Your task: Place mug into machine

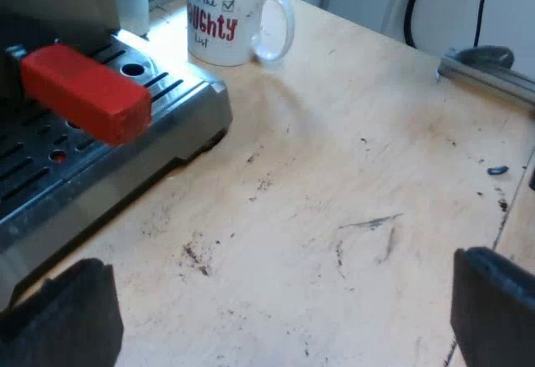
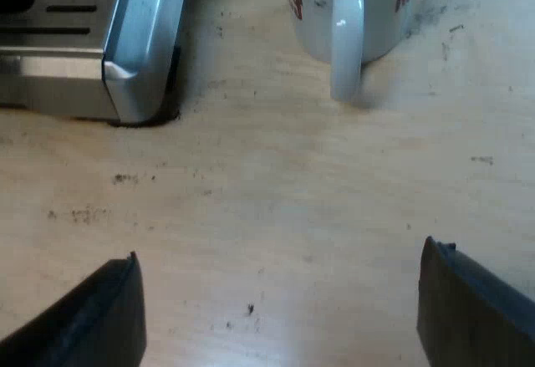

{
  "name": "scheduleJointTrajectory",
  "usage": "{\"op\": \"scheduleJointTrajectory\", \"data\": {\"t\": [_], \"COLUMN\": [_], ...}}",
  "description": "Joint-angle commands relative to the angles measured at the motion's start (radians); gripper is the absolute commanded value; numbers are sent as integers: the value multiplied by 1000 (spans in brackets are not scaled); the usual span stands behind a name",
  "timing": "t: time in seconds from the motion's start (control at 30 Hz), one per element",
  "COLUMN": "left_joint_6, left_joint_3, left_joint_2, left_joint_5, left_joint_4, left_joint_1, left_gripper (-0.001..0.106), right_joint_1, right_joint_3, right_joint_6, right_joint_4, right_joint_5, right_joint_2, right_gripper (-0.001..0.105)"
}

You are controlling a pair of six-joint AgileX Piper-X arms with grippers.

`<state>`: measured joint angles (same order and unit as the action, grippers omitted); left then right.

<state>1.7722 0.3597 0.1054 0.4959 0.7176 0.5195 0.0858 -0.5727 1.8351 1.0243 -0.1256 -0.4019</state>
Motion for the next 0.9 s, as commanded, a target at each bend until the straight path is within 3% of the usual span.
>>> {"op": "scheduleJointTrajectory", "data": {"t": [0.03,0.27,0.33,0.53,0.73,0.9], "left_joint_6": [-4,-4,-4,-4,-4,-4], "left_joint_3": [-10,-25,-25,-25,-25,-25], "left_joint_2": [-3,-3,-3,-3,-3,-3], "left_joint_5": [12,12,12,12,12,12], "left_joint_4": [-50,-51,-51,-51,-51,-51], "left_joint_1": [4,4,4,4,4,4], "left_gripper": [82,82,82,82,82,82], "right_joint_1": [2,2,2,-1,-1,-1], "right_joint_3": [60,232,332,476,518,518], "right_joint_6": [11,11,9,9,9,9], "right_joint_4": [-153,-453,-647,-895,-1070,-1279], "right_joint_5": [-6,-6,63,149,144,103], "right_joint_2": [-12,-20,-20,-47,-186,-395], "right_gripper": [69,69,69,69,69,69]}}
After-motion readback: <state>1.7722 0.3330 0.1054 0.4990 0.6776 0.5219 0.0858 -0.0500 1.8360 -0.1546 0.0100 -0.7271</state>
